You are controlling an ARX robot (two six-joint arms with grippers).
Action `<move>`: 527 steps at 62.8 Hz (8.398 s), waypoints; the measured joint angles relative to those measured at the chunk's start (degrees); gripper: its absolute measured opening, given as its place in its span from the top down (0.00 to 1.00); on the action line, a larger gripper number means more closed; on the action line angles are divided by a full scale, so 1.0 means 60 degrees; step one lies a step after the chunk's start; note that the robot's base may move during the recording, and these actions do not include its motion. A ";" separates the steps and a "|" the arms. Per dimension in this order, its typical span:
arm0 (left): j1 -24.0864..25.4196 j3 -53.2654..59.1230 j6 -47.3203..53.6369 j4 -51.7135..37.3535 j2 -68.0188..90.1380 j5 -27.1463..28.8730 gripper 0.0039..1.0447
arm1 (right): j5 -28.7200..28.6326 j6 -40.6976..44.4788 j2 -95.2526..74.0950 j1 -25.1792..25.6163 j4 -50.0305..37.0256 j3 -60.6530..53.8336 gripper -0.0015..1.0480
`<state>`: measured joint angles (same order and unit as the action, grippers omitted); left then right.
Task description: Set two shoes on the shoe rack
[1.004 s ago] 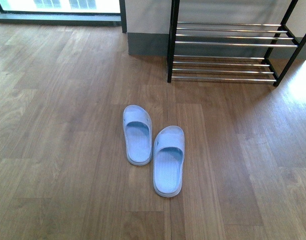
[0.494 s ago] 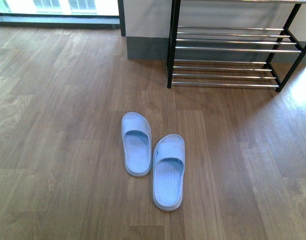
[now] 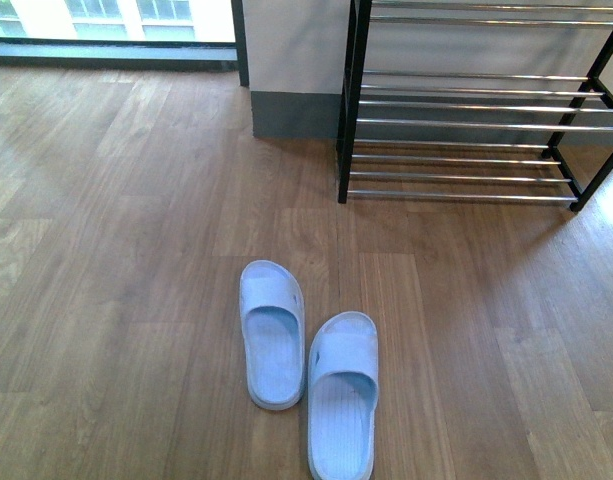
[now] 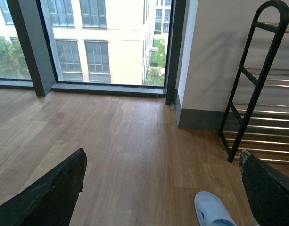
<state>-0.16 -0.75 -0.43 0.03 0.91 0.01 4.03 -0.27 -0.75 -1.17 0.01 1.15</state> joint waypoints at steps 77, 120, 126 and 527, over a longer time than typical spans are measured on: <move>0.0000 0.0004 -0.0004 0.0000 0.0000 0.0000 0.09 | -0.1042 0.0455 -2.6039 -0.1719 -0.7490 0.8750 0.09; 0.0000 0.0000 0.0000 0.0000 0.0000 0.0000 0.09 | -0.0787 -0.0160 -2.8010 -0.1231 -0.7763 1.1559 0.22; 0.0000 0.0004 0.0000 0.0000 0.0000 0.0000 0.09 | -0.1082 -0.0382 -2.8035 -0.1231 -0.8091 1.1515 0.36; -0.2652 -0.8688 -0.3384 -0.6171 2.8170 0.2361 0.09 | -0.0703 -0.1249 -1.0491 0.1902 -0.5293 0.1716 0.98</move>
<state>-16.08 -52.88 -20.73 -36.99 169.93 14.17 -0.19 -7.77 -63.70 10.24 -31.75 11.44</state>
